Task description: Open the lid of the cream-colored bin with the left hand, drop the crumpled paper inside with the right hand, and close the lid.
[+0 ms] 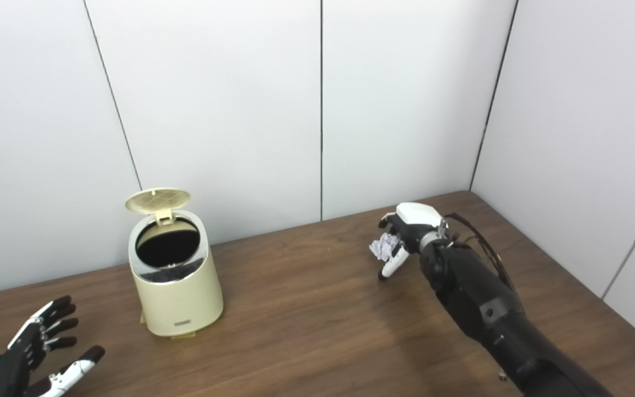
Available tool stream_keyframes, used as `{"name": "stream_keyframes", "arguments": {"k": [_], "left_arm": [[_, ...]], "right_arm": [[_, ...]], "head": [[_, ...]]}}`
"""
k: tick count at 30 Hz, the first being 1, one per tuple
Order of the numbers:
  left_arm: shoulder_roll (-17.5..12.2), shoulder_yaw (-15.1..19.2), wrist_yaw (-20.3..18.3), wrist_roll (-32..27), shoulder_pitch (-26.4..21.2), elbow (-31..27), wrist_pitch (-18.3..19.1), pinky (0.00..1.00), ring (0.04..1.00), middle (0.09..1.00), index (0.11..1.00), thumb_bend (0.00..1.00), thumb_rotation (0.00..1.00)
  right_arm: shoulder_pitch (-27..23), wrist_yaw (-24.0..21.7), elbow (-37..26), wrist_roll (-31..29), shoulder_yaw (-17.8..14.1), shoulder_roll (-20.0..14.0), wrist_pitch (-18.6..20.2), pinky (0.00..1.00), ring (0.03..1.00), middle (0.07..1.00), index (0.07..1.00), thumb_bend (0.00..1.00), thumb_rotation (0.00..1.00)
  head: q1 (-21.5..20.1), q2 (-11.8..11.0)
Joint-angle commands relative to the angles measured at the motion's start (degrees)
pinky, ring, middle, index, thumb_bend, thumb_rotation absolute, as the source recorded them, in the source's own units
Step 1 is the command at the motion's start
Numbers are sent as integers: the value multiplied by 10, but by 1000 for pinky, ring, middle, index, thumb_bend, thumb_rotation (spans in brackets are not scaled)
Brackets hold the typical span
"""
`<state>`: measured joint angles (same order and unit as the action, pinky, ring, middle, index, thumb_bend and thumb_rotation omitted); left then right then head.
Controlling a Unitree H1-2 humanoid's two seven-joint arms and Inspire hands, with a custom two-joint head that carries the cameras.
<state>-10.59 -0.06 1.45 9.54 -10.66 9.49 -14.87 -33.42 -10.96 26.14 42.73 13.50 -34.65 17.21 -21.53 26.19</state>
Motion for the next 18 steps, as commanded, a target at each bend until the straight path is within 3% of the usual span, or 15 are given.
{"name": "stream_keyframes", "arguments": {"k": [1,2,3,5,8,11,18], "left_arm": [[3,-4,1,6,16,-3,-3,676,783,833,879,768,272],[2,-5,1,7,16,-3,-3,673,781,832,878,767,273],[1,-5,1,8,16,-4,-1,682,784,832,878,772,282],[0,-4,-1,6,17,-5,2,700,787,833,878,782,300],[-1,-4,-6,-1,18,-6,2,696,799,842,884,768,279],[-3,-4,-6,4,17,-4,4,691,794,840,887,768,283],[-2,-6,-7,6,15,-1,1,678,785,837,882,762,284]], "right_arm": [[-28,22,1,-3,-4,-20,-22,513,608,674,686,807,155],[-27,20,-3,-3,-3,-21,-22,511,598,660,660,797,139],[-27,21,-1,-4,-3,-22,-24,500,577,634,578,662,139],[-27,21,-2,-5,-2,-23,-25,469,540,593,508,550,136],[-24,21,-10,-8,-6,-23,-21,390,474,506,486,531,14],[-19,26,-19,-12,-12,-22,-18,448,511,524,473,525,1],[-10,29,-42,-22,-25,-20,-13,471,517,522,474,525,0]], "head": [[-1,1],[-1,2],[-1,3],[-1,5],[0,6],[0,8],[0,9]]}}
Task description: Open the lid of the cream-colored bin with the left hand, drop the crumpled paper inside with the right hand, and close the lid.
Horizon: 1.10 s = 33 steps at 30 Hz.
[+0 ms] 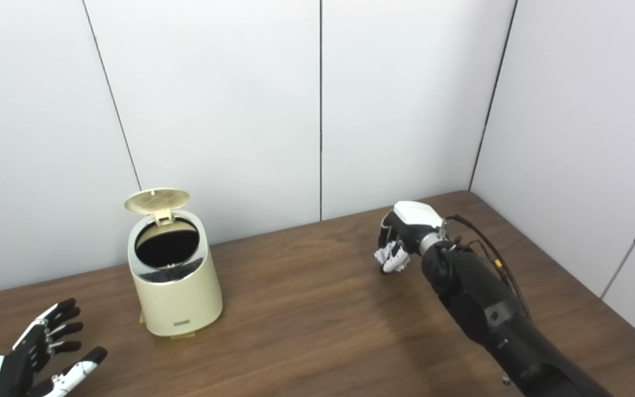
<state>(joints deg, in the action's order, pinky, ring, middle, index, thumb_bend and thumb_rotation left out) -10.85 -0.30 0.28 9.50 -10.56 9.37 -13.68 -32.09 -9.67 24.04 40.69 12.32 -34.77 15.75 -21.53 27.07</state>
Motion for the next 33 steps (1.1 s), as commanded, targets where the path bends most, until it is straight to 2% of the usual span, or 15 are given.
{"name": "stream_keyframes", "arguments": {"k": [1,4,8,14,19,22,23,27,30,33], "left_arm": [[1,-3,4,6,14,1,-12,679,785,835,881,762,281],[1,-4,4,8,13,6,-15,682,789,837,879,757,266],[4,-5,3,4,12,8,-17,672,778,834,874,751,245],[8,-8,5,4,10,17,-21,687,787,833,871,744,217],[12,-12,6,7,11,17,-19,684,791,835,870,746,222],[15,-16,8,10,12,17,-20,681,788,840,871,736,211],[15,-17,9,13,12,18,-22,681,791,839,870,748,246],[19,-23,16,24,13,21,-26,690,789,839,870,755,272],[25,-27,22,29,12,26,-29,692,782,836,866,759,262],[33,-32,30,35,8,35,-35,686,773,836,864,770,283]], "right_arm": [[-21,19,-25,-2,-15,-20,-2,465,509,512,477,526,0],[-16,31,-39,-4,-21,-21,-15,432,420,486,499,521,0],[-15,32,-81,-14,-29,-22,-33,432,407,485,505,519,0],[-30,-7,-182,-2,-14,-17,-31,419,399,485,515,518,0],[-61,-44,-248,15,0,4,-19,423,404,486,505,519,0],[-77,-55,-271,24,5,16,-19,363,385,485,518,517,0],[-83,-66,-281,26,7,21,-13,321,371,480,531,514,0],[-106,-98,-312,25,11,40,-9,300,370,490,523,514,0],[-127,-138,-338,33,20,53,14,288,360,481,533,512,0],[-146,-136,-331,28,26,66,-15,278,356,473,531,512,0]], "head": [[1,1],[5,1],[15,1],[28,1],[46,0],[59,0],[65,-1],[87,-2],[108,-2],[133,-4]]}}
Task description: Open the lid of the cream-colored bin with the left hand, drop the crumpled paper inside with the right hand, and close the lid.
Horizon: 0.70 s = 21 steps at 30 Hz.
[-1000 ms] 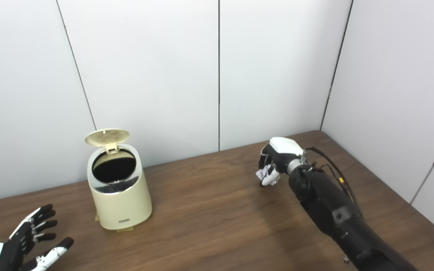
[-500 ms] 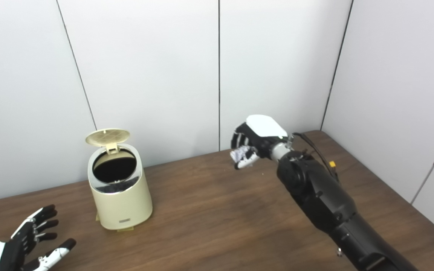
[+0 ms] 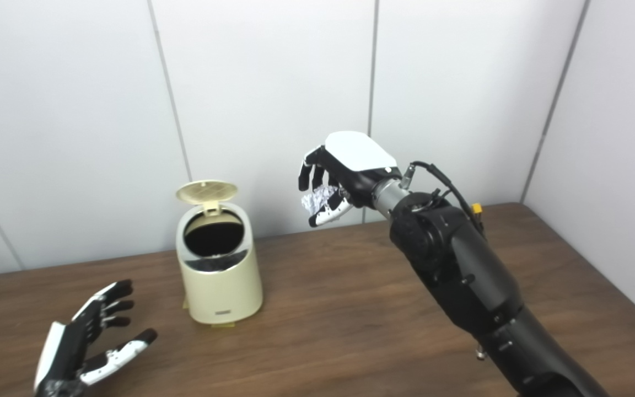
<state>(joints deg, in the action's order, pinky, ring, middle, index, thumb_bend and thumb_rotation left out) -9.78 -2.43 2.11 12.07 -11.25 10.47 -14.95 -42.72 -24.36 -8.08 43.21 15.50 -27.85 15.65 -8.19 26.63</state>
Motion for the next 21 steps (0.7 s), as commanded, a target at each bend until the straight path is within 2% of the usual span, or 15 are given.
{"name": "stream_keyframes", "arguments": {"k": [1,4,7,12,21], "left_arm": [[24,-13,13,11,15,25,-22,683,771,837,864,774,291],[32,-22,17,20,15,19,-15,678,770,842,861,783,316],[41,-27,23,30,15,14,-7,667,778,845,863,783,317],[53,-31,29,31,16,16,-9,674,790,852,867,774,288],[65,-37,37,39,11,20,-4,670,802,864,874,792,331]], "right_arm": [[-44,11,-6,3,-6,1,-17,279,358,475,530,513,0],[-54,1,-3,12,1,21,-1,323,376,493,504,517,0],[-62,-1,3,13,8,39,-5,349,386,503,498,517,0],[-74,9,19,9,16,57,-30,329,377,498,497,517,0],[-89,16,56,-2,23,86,-61,274,356,489,534,511,0]], "head": [[8,0],[25,-2],[43,-3],[66,-3],[86,0]]}}
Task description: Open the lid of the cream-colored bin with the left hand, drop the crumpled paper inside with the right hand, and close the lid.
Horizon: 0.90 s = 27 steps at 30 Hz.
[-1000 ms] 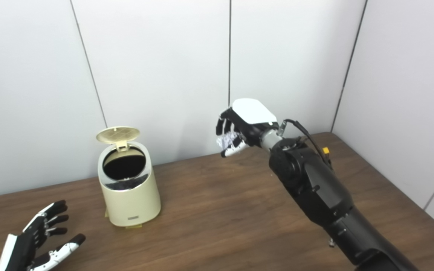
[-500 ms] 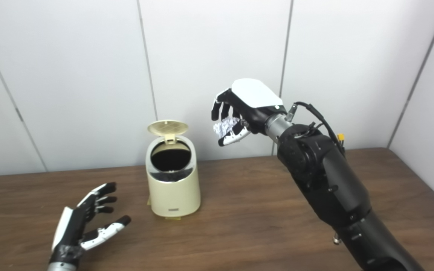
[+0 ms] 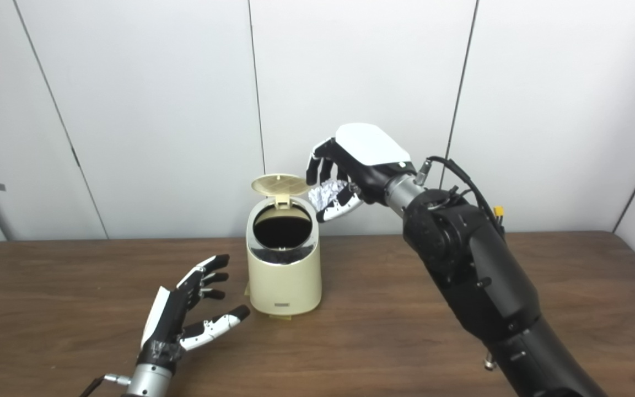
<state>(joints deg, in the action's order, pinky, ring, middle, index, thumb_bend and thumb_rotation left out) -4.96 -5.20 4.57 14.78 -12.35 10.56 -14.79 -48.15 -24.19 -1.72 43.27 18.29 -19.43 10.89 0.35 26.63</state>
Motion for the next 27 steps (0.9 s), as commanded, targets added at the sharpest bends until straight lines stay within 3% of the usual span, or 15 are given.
{"name": "stream_keyframes", "arguments": {"k": [1,10,27], "left_arm": [[18,-9,13,12,22,19,-4,675,805,866,874,794,333],[23,-10,18,24,22,17,-3,682,807,864,876,796,336],[27,-14,18,31,28,1,13,666,793,859,876,791,334]], "right_arm": [[-35,14,-5,-5,-4,4,-17,273,355,488,535,511,0],[-35,17,17,-10,11,18,-42,280,356,477,535,511,0],[-41,48,92,-9,25,65,-49,289,367,501,521,512,0]], "head": [[2,0],[6,3],[18,13]]}}
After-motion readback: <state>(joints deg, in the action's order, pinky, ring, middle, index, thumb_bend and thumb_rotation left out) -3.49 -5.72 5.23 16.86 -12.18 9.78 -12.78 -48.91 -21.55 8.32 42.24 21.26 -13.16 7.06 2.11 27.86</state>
